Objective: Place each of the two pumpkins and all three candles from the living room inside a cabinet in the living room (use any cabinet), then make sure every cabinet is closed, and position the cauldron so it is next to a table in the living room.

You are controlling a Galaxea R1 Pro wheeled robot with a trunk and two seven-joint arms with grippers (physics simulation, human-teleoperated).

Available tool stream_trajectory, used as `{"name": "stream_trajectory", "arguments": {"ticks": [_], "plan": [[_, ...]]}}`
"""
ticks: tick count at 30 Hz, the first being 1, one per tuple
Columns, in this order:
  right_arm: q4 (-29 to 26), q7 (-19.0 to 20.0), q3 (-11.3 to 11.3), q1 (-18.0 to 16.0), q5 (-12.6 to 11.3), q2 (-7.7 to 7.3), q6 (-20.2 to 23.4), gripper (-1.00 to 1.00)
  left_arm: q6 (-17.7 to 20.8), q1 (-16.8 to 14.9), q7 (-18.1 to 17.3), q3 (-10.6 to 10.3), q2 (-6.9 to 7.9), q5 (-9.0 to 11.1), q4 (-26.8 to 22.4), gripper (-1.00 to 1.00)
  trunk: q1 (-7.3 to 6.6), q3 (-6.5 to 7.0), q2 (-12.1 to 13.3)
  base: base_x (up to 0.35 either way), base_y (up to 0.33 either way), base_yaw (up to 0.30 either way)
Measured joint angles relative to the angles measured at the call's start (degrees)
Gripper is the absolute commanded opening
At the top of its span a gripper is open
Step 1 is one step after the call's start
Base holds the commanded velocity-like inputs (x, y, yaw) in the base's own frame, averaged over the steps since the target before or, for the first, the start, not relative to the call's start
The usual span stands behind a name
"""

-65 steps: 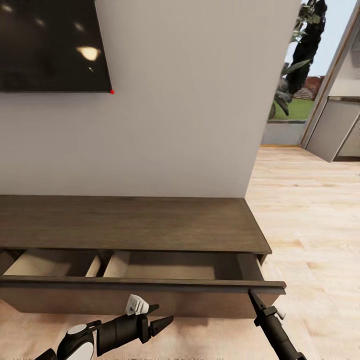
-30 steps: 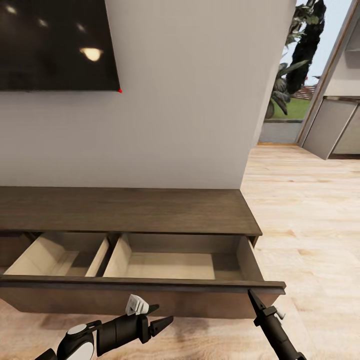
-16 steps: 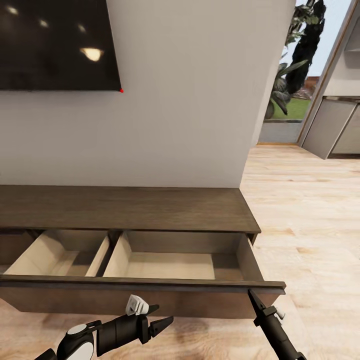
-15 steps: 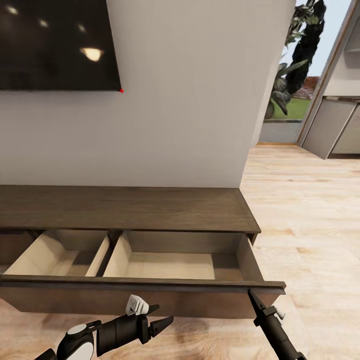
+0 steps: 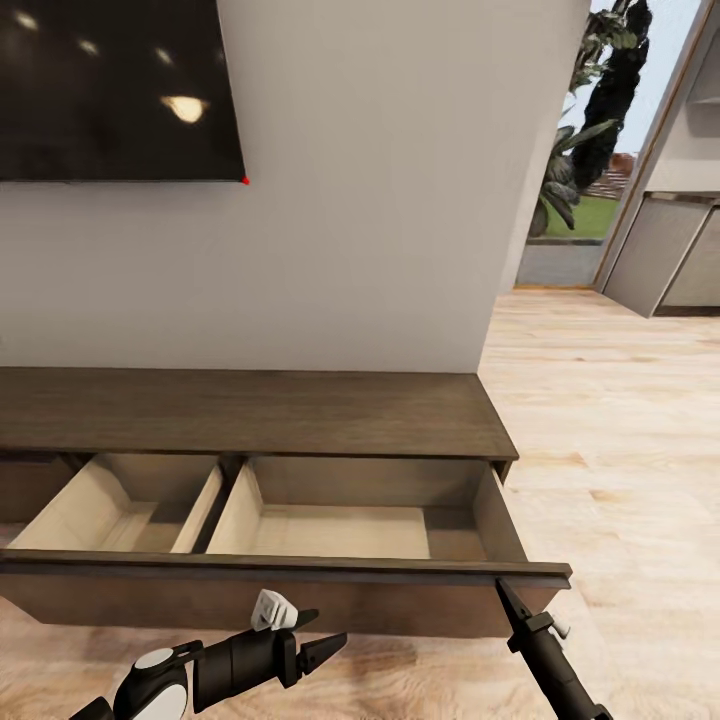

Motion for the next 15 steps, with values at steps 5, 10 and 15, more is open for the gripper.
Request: {"name": "stream_trajectory", "arguments": {"ticks": [5, 10, 15], "plan": [[-0.01, -0.02, -0.02, 0.00, 0.02, 0.00, -0.02, -1.00, 0.00, 0.00, 0.00, -0.02, 0.01, 0.00, 0.00, 1.00, 0.00, 0.00, 0.00, -0.034, 0.000, 0.000], [-0.02, 0.01, 0.01, 0.02, 0.04, 0.00, 0.00, -1.00, 0.00, 0.00, 0.00, 0.00, 0.01, 0.02, 0.00, 1.00, 0.01, 0.00, 0.00, -0.124, 0.000, 0.000], [-0.02, 0.01, 0.01, 0.01, 0.08, 0.00, 0.00, -1.00, -0.03, 0.00, 0.00, 0.00, 0.00, 0.06, 0.00, 1.00, 0.01, 0.00, 0.00, -0.098, 0.000, 0.000]]}}
